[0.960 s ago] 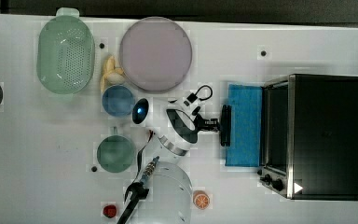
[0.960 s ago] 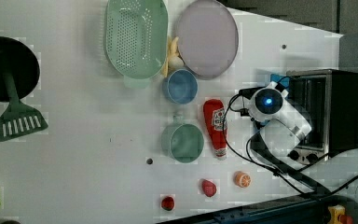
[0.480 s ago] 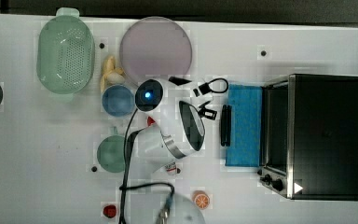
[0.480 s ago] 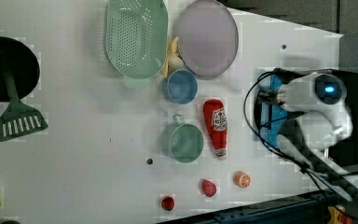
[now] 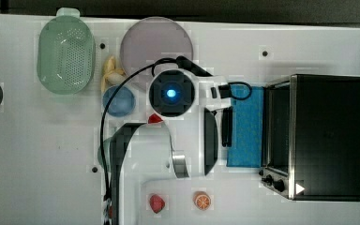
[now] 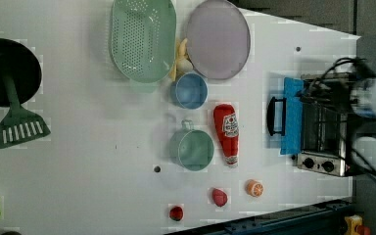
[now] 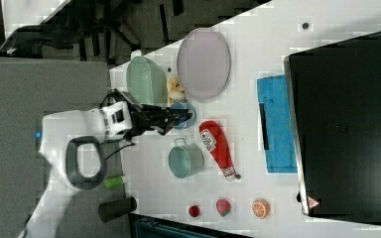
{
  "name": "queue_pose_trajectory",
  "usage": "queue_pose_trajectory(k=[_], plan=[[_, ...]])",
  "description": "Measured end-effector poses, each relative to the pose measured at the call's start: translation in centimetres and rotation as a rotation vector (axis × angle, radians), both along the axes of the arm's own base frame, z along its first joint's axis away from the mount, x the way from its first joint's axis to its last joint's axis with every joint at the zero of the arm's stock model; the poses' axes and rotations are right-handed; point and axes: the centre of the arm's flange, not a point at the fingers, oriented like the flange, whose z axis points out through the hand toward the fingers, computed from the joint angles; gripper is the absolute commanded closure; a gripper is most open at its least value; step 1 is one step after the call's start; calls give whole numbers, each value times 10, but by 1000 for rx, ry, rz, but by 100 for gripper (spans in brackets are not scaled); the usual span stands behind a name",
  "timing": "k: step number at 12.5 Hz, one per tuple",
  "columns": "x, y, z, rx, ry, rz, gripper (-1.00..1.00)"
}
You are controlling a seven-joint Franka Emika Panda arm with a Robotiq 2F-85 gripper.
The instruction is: Flap open oven.
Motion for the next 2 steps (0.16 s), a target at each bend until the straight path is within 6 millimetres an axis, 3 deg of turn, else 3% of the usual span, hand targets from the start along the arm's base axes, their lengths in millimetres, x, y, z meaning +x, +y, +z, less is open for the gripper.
queue_pose_trajectory(k=[2], plan=[[-5,-6,38,71,-17,-57,65]])
